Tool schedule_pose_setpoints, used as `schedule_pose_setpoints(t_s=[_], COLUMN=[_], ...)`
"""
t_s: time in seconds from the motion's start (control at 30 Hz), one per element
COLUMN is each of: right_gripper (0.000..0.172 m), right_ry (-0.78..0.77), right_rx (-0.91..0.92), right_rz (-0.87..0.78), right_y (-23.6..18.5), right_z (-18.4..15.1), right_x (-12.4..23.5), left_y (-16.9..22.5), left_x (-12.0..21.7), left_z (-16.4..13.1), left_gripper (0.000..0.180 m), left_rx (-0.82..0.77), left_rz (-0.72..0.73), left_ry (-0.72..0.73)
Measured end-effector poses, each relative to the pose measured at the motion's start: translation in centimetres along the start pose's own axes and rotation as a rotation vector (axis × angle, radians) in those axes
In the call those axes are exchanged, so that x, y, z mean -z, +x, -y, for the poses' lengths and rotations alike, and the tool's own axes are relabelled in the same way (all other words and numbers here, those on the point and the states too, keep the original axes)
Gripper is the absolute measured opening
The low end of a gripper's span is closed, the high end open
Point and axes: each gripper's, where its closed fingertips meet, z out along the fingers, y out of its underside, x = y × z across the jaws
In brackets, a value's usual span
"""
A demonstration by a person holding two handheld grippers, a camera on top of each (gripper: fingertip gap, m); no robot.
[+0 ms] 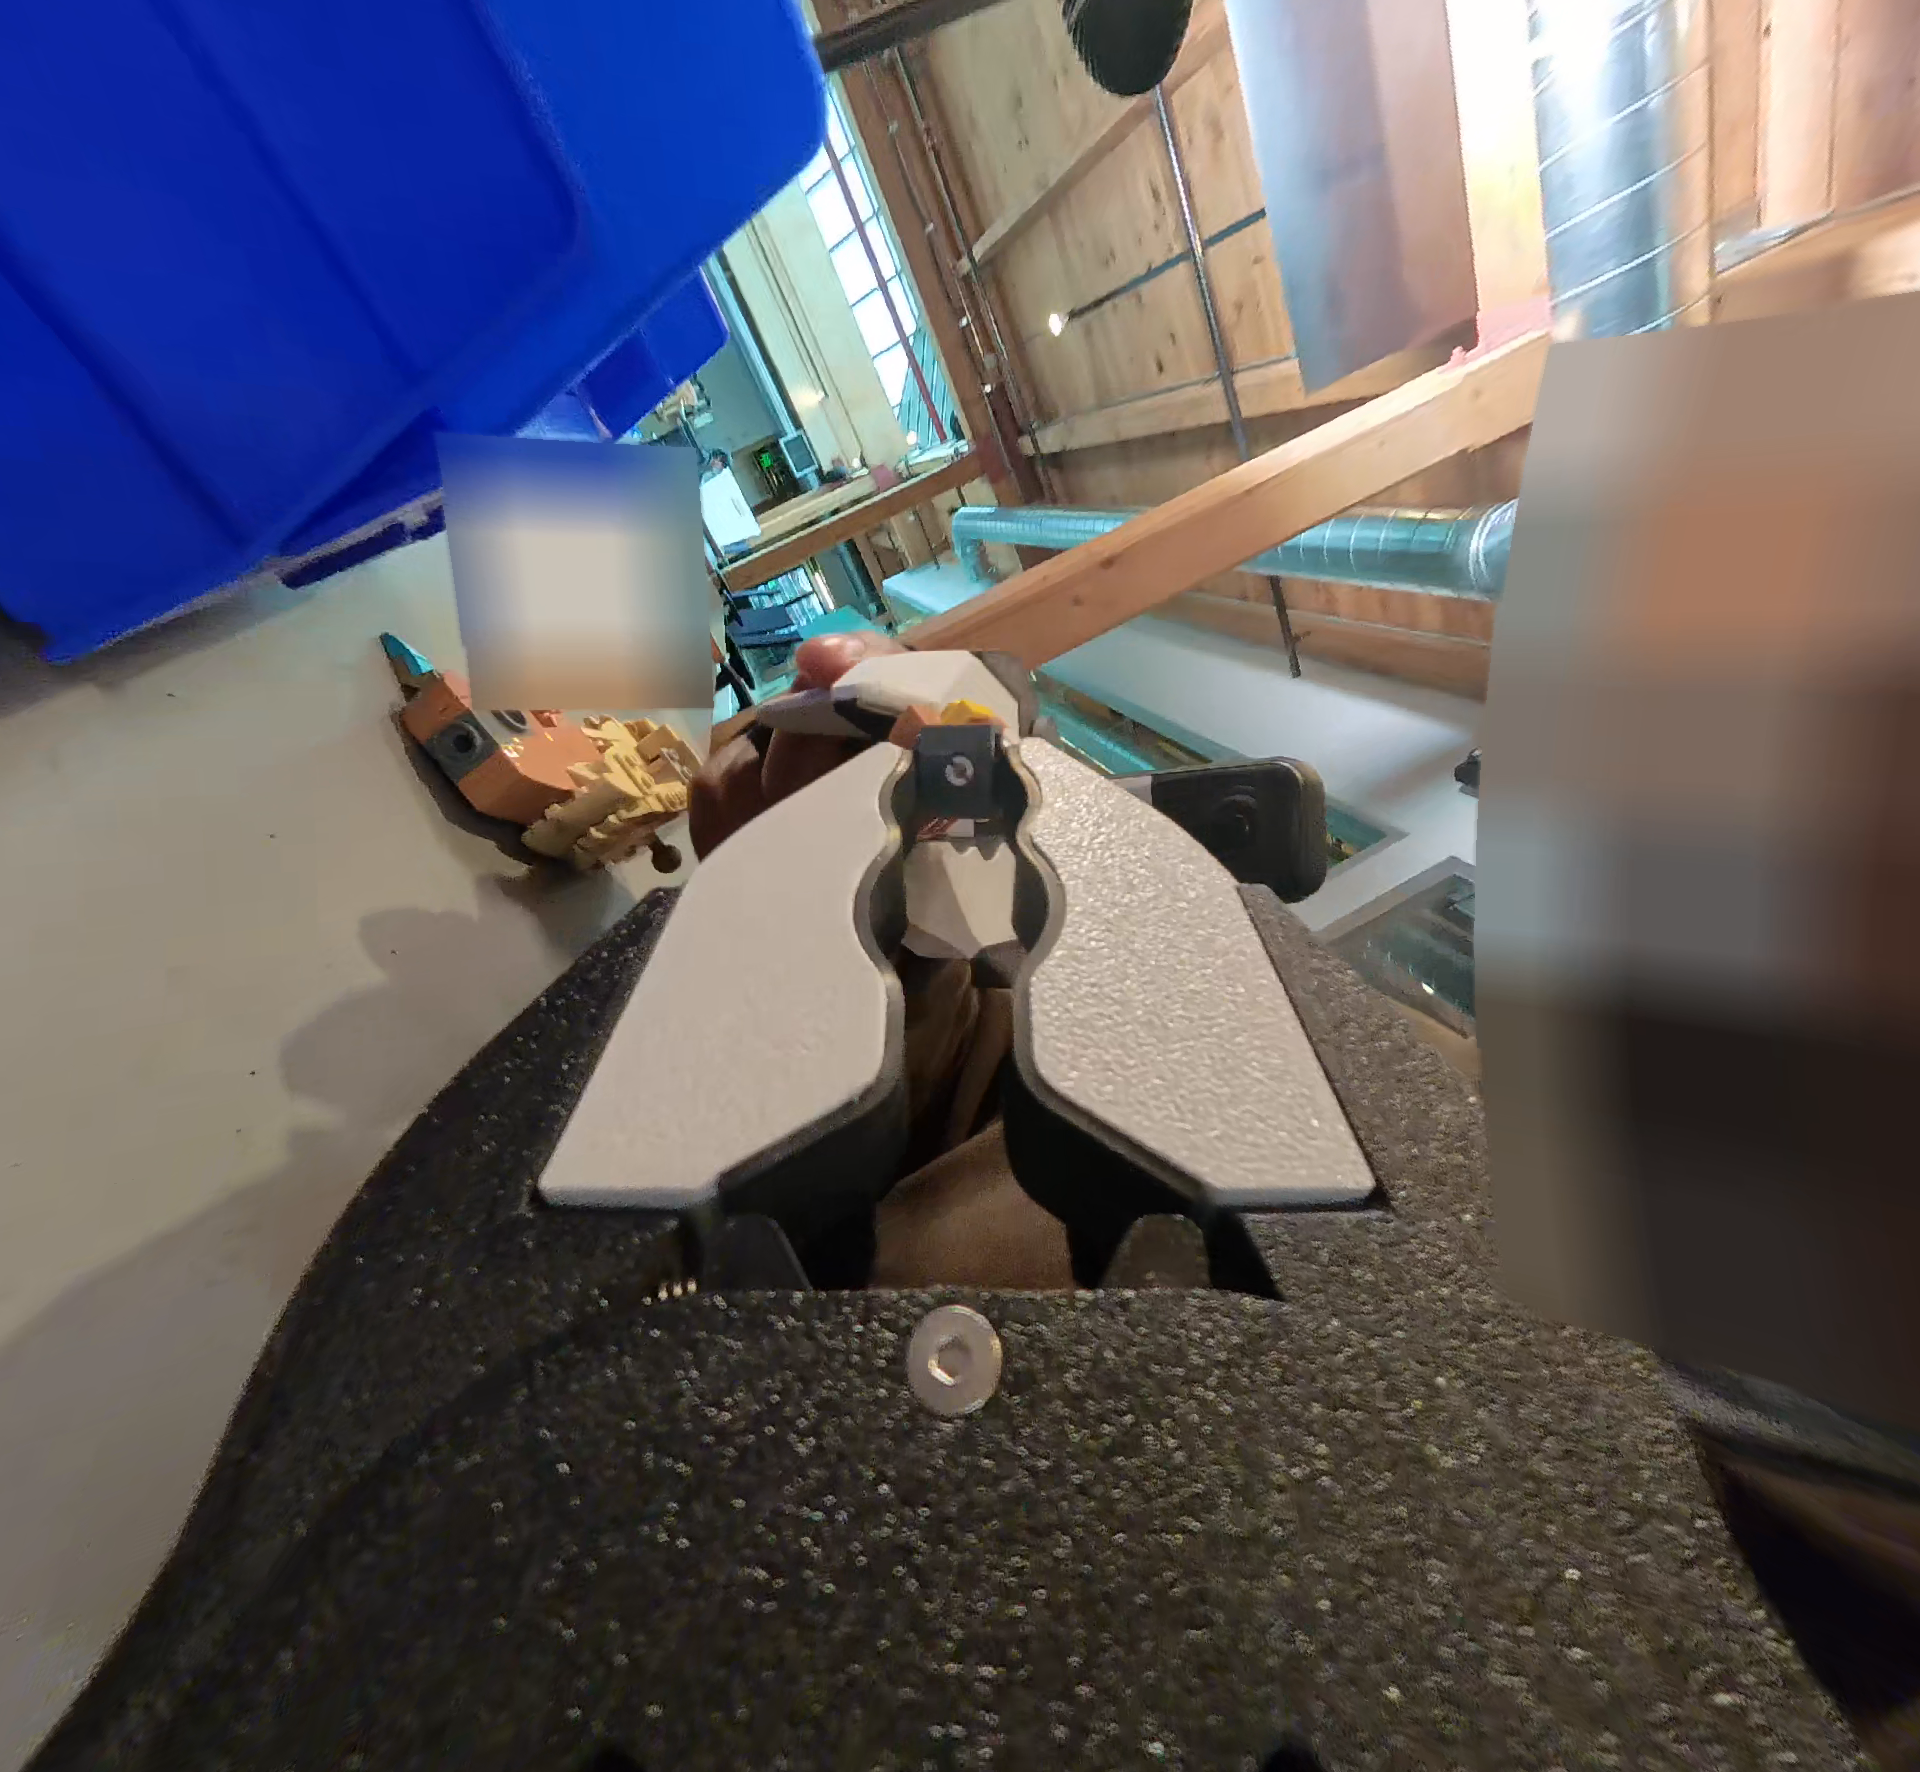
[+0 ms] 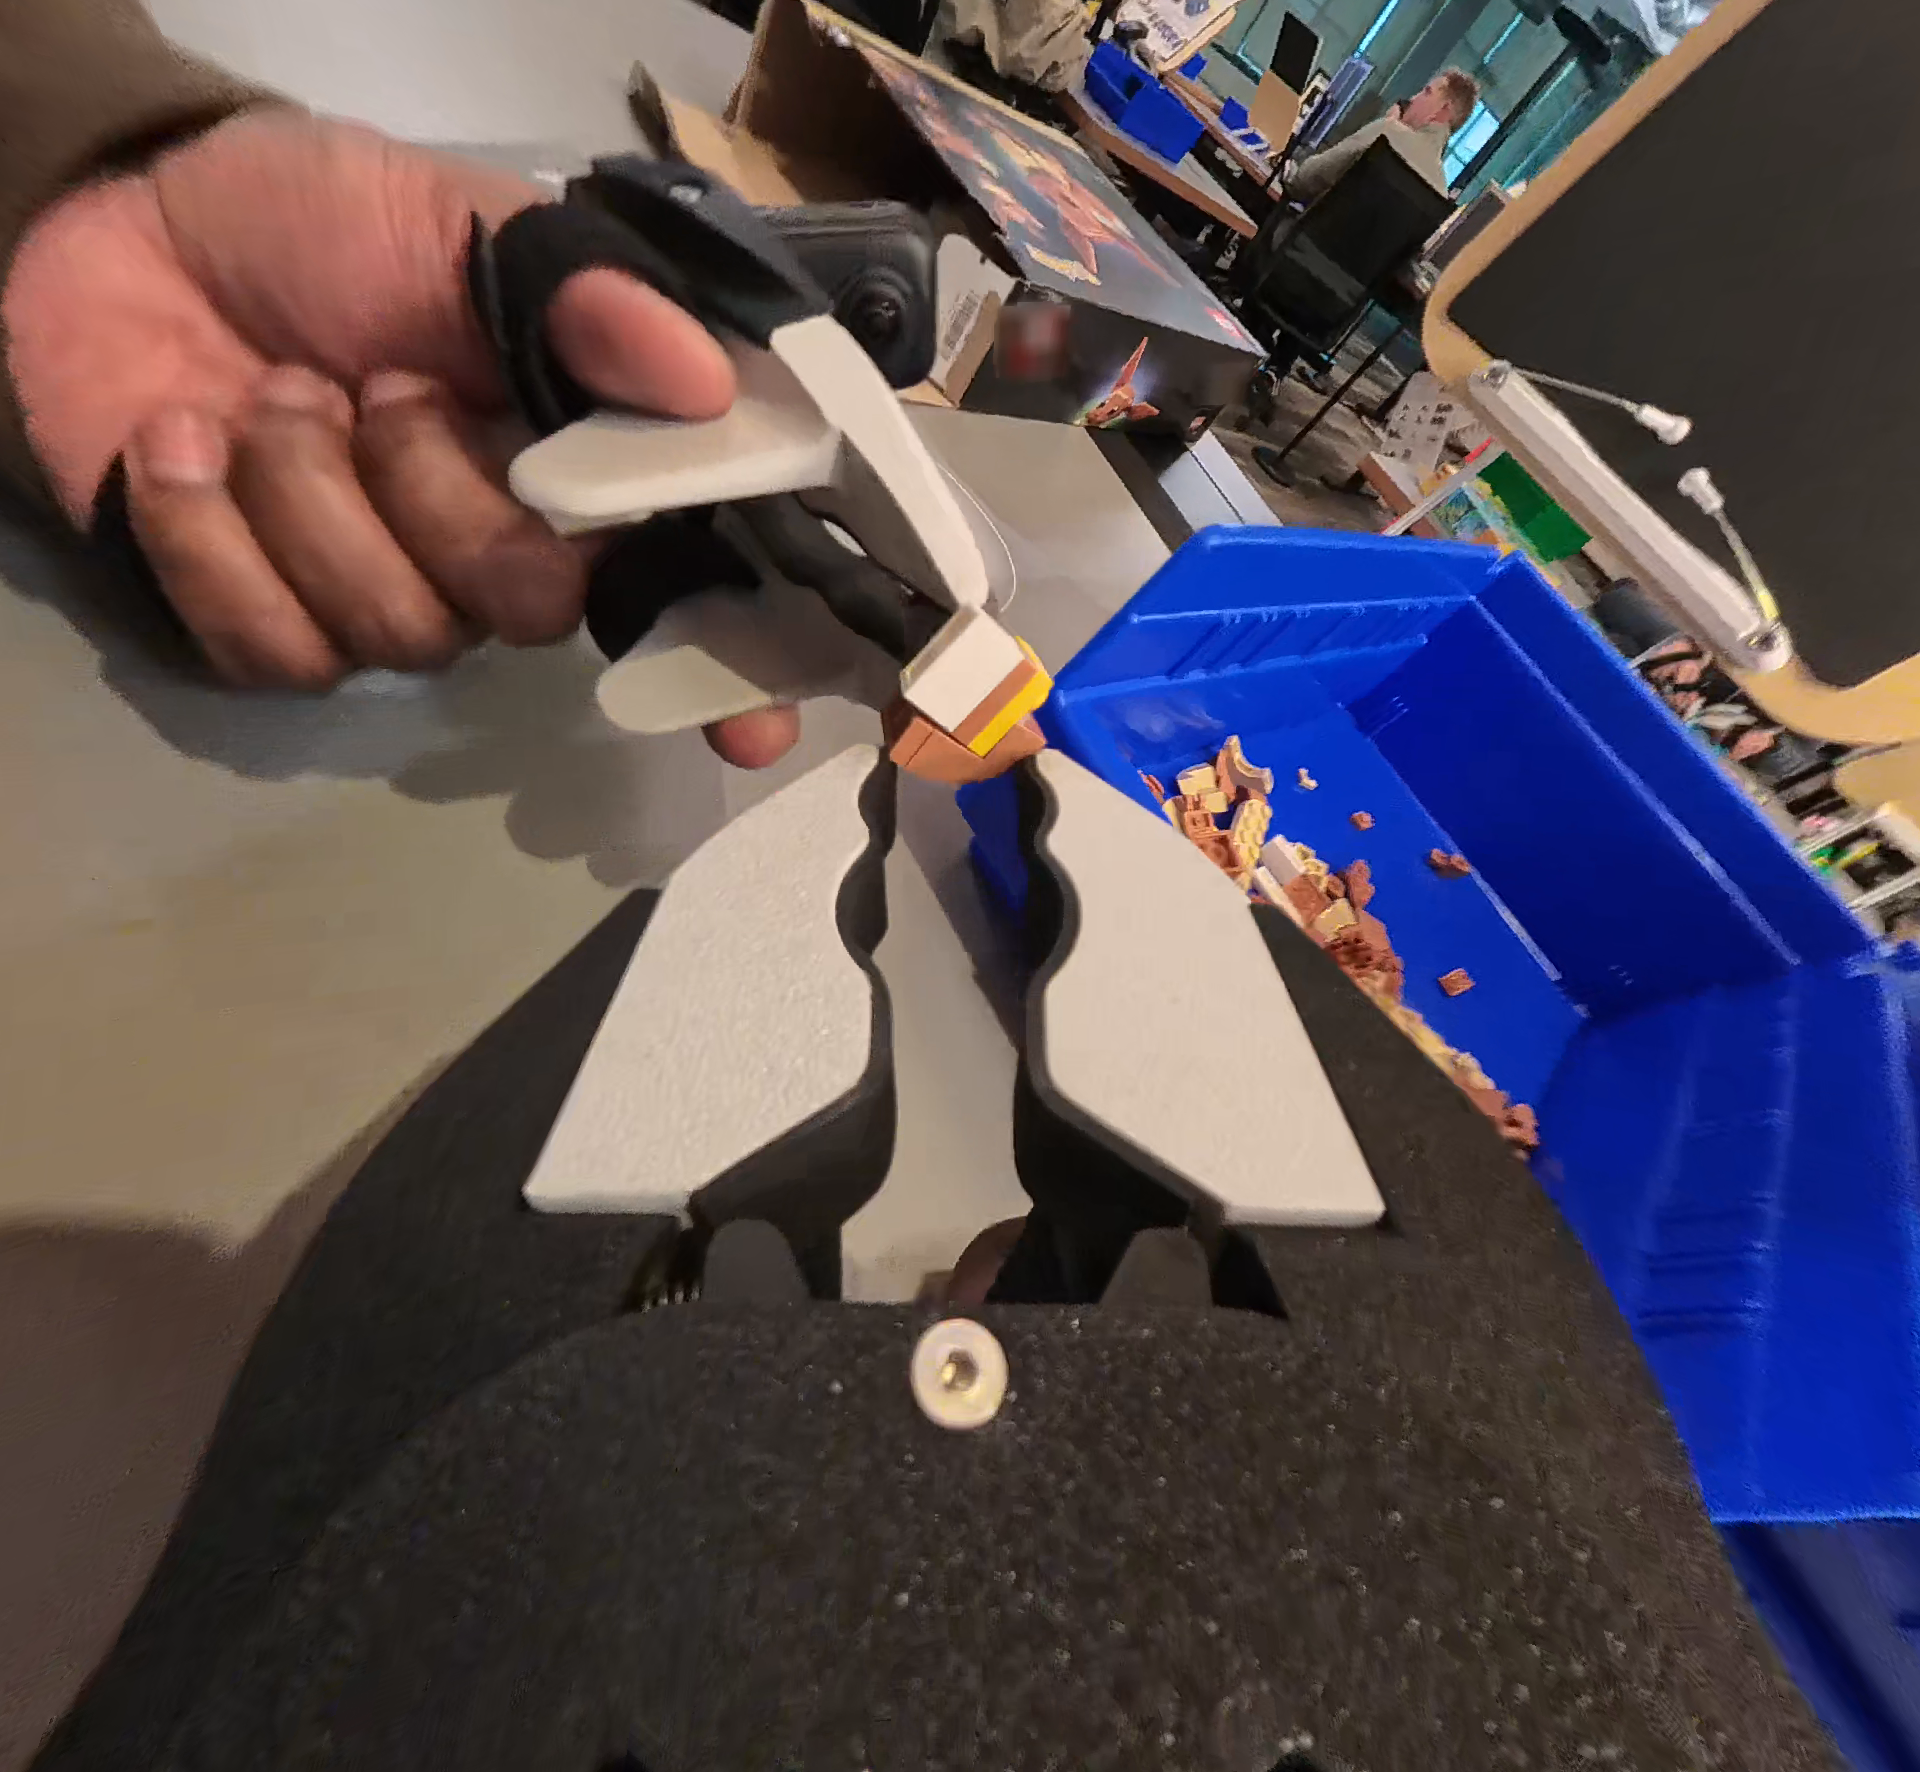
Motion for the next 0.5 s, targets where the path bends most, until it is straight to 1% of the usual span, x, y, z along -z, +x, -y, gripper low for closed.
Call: schedule_pose_setpoints(t_s=[0.03,0.07,0.1,0.13,0.17,0.23,0.27,0.33,0.4,0.5], right_gripper=[0.021,0.005,0.000,0.000,0.000,0.000,0.001,0.018,0.030,0.036], right_ry=[-0.012,-0.026,-0.028,-0.021,-0.021,-0.045,-0.064,-0.112,-0.128,-0.036], right_rx=[0.042,0.083,0.123,0.147,0.137,0.081,0.074,0.044,-0.071,-0.224], right_rz=[-0.003,-0.019,-0.053,-0.062,-0.037,-0.001,0.001,0.022,0.082,0.129], right_y=[0.1,0.3,0.9,1.1,1.0,0.7,0.7,0.3,-0.6,-1.1], right_z=[0.0,-0.1,0.0,0.1,0.1,-0.2,-0.5,-1.3,-1.4,0.2], right_x=[0.1,0.2,0.4,0.5,0.5,0.4,0.3,0.2,0.2,0.4], left_y=[0.1,0.2,0.3,0.3,0.3,0.2,0.0,-0.3,0.0,0.4], left_x=[0.0,0.0,0.1,0.1,0.2,0.2,0.3,0.3,0.3,0.0], left_z=[-0.1,-0.1,0.1,0.1,0.1,0.4,0.3,0.3,0.3,0.0], left_gripper=[0.016,0.016,0.015,0.015,0.015,0.015,0.015,0.015,0.015,0.015], left_rx=[0.006,0.011,0.017,0.014,0.012,0.028,0.036,0.035,0.045,0.043], left_rz=[-0.001,-0.002,-0.004,-0.003,-0.007,-0.027,-0.022,-0.022,-0.057,-0.094], left_ry=[-0.011,-0.014,-0.009,-0.012,-0.005,0.025,0.024,0.038,0.056,0.052])
